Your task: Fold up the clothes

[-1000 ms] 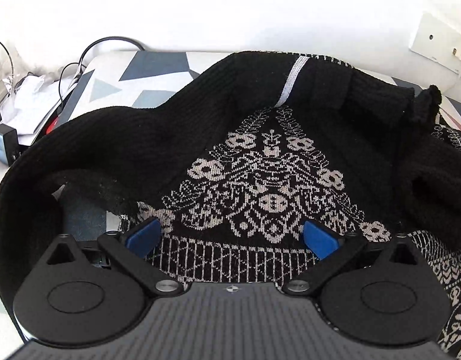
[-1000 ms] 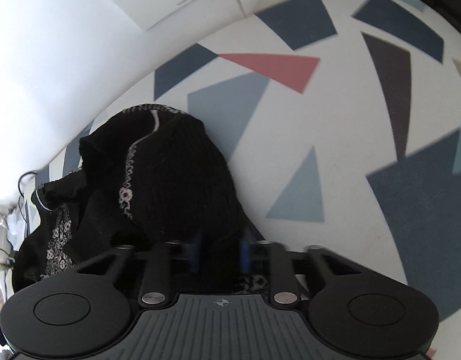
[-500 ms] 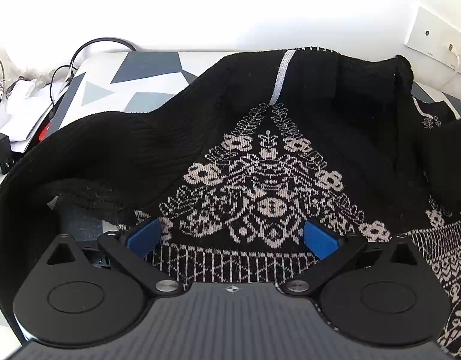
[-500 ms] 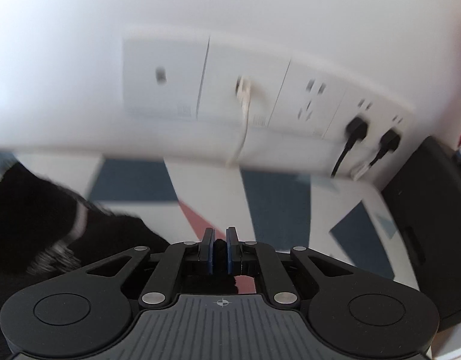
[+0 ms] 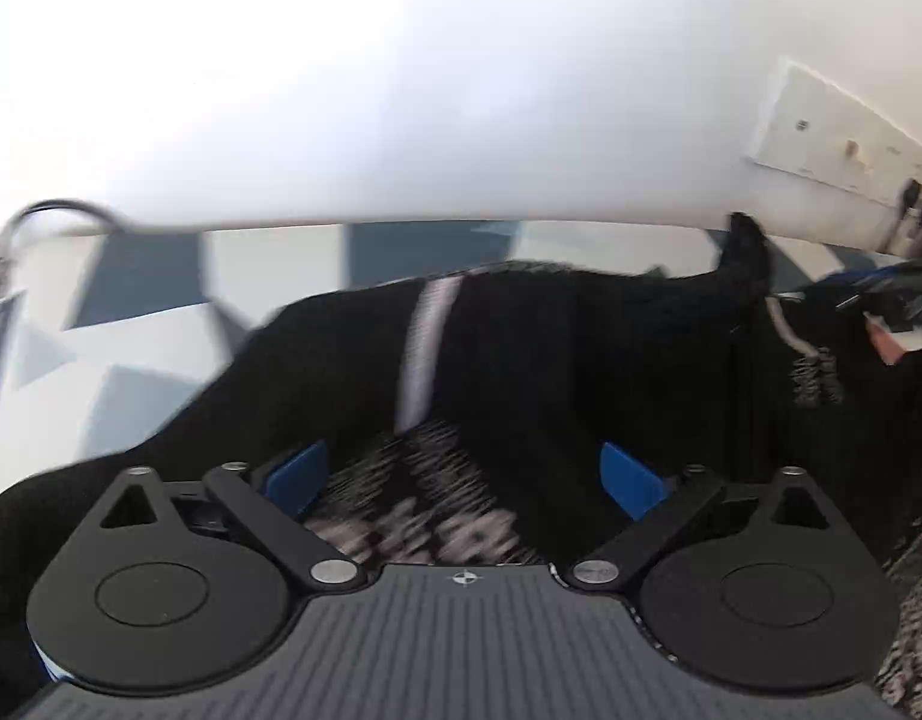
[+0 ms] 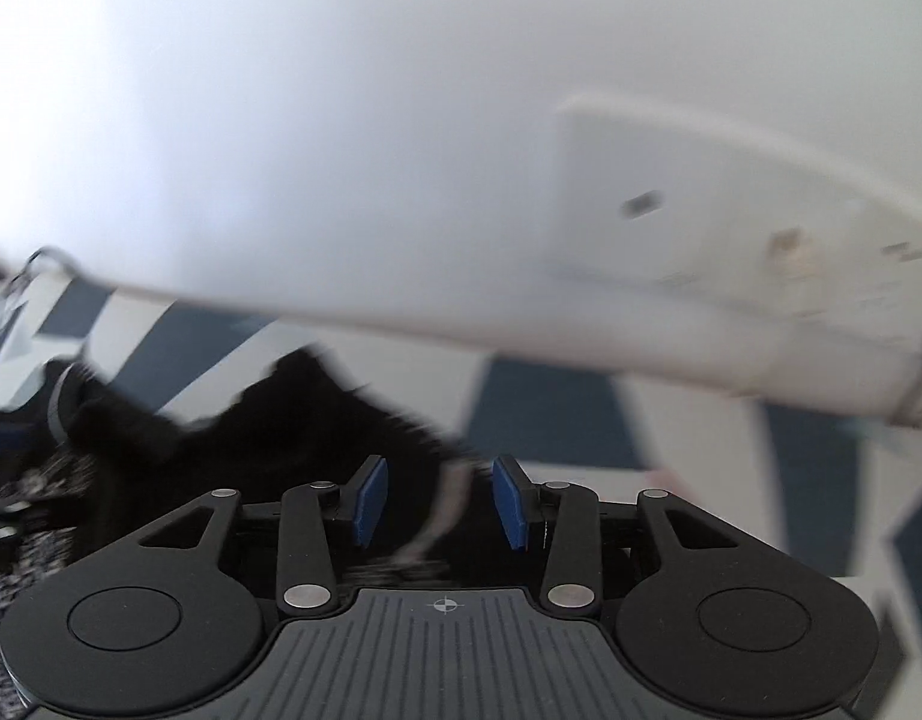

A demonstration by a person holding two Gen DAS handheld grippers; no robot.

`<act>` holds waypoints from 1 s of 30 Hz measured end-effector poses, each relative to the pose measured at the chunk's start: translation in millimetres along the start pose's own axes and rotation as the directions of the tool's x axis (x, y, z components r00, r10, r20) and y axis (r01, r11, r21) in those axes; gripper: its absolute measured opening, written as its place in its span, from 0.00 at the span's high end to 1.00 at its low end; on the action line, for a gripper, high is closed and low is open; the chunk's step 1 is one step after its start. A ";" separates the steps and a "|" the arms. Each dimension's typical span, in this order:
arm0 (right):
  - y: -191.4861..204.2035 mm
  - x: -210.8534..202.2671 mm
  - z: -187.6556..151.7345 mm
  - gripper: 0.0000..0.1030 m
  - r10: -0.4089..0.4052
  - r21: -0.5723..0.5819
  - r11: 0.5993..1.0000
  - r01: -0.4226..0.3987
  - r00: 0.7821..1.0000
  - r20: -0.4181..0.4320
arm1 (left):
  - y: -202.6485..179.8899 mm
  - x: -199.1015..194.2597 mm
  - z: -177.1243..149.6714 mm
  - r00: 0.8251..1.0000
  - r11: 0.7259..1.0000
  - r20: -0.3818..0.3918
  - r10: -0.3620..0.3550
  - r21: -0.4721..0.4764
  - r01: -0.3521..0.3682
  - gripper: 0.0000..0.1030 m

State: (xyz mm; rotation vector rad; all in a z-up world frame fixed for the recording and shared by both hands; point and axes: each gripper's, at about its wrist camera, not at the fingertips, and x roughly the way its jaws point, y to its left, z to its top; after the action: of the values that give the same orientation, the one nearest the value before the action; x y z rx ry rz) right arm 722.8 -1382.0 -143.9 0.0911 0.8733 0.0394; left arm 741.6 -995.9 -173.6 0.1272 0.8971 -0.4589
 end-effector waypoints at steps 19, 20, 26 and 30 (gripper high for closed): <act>-5.2 -7.2 10.4 0.46 -0.094 0.259 0.964 0.065 0.990 0.101 | 28.8 20.5 46.3 0.996 0.991 0.020 0.085 -0.104 -0.083 0.02; -10.0 -20.0 3.1 0.46 -0.102 0.261 0.963 0.068 0.988 0.118 | 31.8 13.1 42.5 0.998 0.992 0.012 0.060 -0.111 -0.059 0.02; -26.8 -89.4 -44.3 0.46 -0.185 0.318 0.939 0.132 0.972 0.145 | 16.7 -40.0 5.3 0.998 0.995 -0.014 -0.069 -0.079 0.068 0.02; -34.6 -104.4 -82.3 0.46 -0.273 0.363 0.905 0.223 0.957 0.093 | -10.2 -58.6 -23.4 0.991 0.992 -0.054 -0.120 0.030 0.122 0.02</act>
State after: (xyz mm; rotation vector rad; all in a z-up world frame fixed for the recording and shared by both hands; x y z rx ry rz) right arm 592.6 -1418.7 -120.1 0.3113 0.7361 -0.3613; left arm 688.8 -978.7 -141.8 0.1166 0.9522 -0.5857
